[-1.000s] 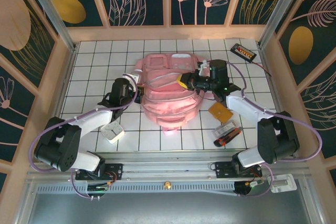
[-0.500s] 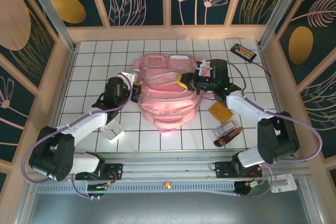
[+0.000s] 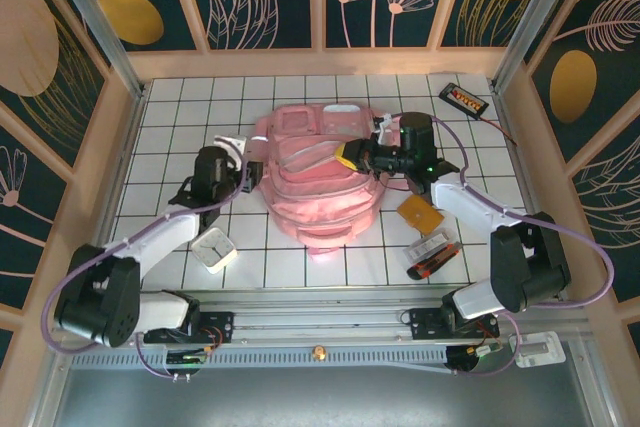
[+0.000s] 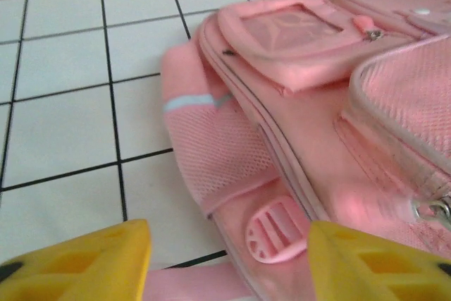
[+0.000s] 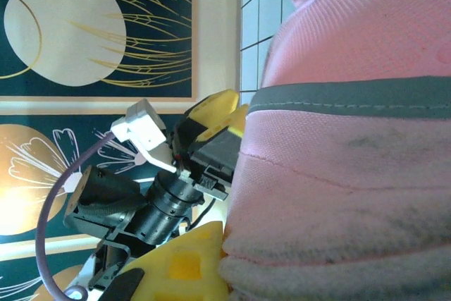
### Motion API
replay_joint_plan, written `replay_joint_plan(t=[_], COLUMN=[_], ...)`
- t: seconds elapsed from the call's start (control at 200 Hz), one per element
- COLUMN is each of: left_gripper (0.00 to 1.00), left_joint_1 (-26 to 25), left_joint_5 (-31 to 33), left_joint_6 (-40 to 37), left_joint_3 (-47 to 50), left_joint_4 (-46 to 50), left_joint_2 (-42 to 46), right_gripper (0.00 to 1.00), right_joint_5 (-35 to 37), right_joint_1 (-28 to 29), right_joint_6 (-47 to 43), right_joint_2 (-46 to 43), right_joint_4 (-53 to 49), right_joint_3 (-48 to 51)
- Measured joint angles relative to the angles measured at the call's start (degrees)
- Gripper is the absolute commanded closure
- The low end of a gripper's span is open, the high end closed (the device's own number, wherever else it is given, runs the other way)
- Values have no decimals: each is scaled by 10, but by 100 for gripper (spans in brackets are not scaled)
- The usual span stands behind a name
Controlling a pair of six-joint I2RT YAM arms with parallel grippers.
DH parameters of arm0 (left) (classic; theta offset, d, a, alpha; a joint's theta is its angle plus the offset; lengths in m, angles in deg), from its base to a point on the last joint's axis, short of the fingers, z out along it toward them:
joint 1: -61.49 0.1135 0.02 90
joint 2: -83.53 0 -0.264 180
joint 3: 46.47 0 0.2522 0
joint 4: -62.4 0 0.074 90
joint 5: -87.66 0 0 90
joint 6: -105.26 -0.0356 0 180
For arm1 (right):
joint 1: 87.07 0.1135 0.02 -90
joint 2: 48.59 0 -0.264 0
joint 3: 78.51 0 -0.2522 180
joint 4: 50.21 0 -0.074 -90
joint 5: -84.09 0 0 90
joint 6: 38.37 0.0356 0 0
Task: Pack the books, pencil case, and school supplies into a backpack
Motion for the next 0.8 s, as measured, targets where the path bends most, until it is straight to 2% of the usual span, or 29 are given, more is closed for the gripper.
replay_joint_plan(t=[0.13,0.155,0.26,0.34,0.42,0.66,0.801], left_gripper=[23,20,18,17,16,16,21], left_joint_1=[-19,-30,-92,-140,-164,-183,-188], left_joint_5=[-42,-51,-84,-97,-95,-71,-30], left_joint_6=[-34,-49,-120,-174,-214,-269,-273], left_joint_3=[23,21,-3,-35,-58,-75,-83], left_joint_4=[-40,-51,-64,-59,-55,-40,-39], left_joint_2=[82,95,114,93,64,-12,-38], right_gripper=[100,100,100,100,100,100,100], right_joint_5=[-3,-4,-4,-4,-3,10,11], right_joint_1=[0,0,3,8,16,37,45], right_joint_6=[3,5,18,28,33,37,37], right_joint_2=[4,6,17,24,28,31,36], right_joint_4=[7,12,35,50,59,57,55], right_joint_3=[0,0,0,0,-1,-13,-18])
